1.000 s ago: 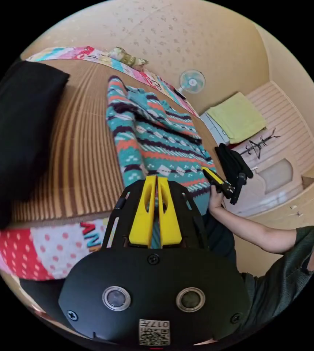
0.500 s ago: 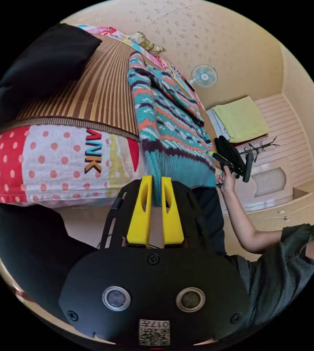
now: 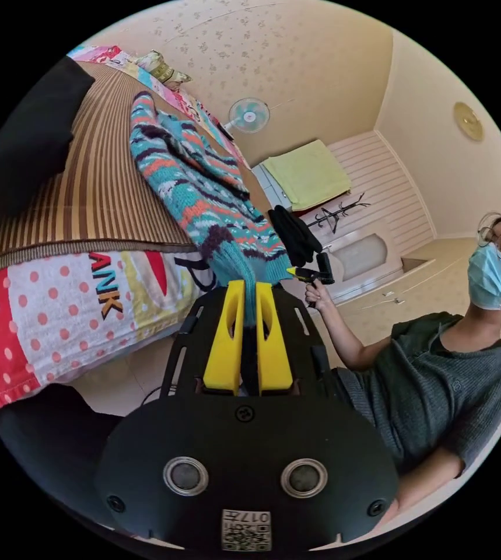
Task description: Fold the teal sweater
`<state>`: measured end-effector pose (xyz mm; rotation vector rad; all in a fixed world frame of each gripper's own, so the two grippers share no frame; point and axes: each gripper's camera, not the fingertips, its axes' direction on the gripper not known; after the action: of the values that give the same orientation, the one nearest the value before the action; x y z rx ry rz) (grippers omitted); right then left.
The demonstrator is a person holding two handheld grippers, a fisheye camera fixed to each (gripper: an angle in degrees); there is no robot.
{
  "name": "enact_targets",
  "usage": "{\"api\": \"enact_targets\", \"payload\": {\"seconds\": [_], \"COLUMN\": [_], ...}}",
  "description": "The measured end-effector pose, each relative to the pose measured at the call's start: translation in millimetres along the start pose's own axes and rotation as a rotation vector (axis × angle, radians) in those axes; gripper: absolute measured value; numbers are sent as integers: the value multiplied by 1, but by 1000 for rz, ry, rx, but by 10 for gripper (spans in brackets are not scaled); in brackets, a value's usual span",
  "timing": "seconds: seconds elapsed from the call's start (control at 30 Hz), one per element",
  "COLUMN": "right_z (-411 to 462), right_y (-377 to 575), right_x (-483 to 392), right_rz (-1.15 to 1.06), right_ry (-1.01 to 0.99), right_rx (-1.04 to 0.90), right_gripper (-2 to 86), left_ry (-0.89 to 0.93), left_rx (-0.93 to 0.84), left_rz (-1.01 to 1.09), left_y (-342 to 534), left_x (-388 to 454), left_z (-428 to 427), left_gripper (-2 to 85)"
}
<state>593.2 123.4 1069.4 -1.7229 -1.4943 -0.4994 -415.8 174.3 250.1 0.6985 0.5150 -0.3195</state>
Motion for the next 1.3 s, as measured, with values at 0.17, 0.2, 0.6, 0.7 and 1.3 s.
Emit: {"api": "enact_targets", "payload": {"seconds": [0.17, 0.2, 0.6, 0.7, 1.3], "right_z": [-109, -125, -82, -37, 336], "right_y": [14, 15, -201, -254, -169], "right_x": [-48, -52, -15, 20, -266], "right_rz": [-405, -466, 145, 263, -592], "right_ry": [-645, -731, 74, 226, 421], "right_rx": [355, 437, 620, 544, 16], "right_gripper": [26, 26, 67, 120, 201], "left_ry": [371, 440, -179, -255, -271], "left_rx": [179, 236, 518, 582, 356], "left_rz": [291, 350, -174, -146, -517], "left_y": [8, 10, -143, -164, 9], "left_x": [58, 71, 14, 3, -60], "left_z": [-45, -57, -17, -17, 70], "left_gripper": [39, 39, 59, 65, 80]}}
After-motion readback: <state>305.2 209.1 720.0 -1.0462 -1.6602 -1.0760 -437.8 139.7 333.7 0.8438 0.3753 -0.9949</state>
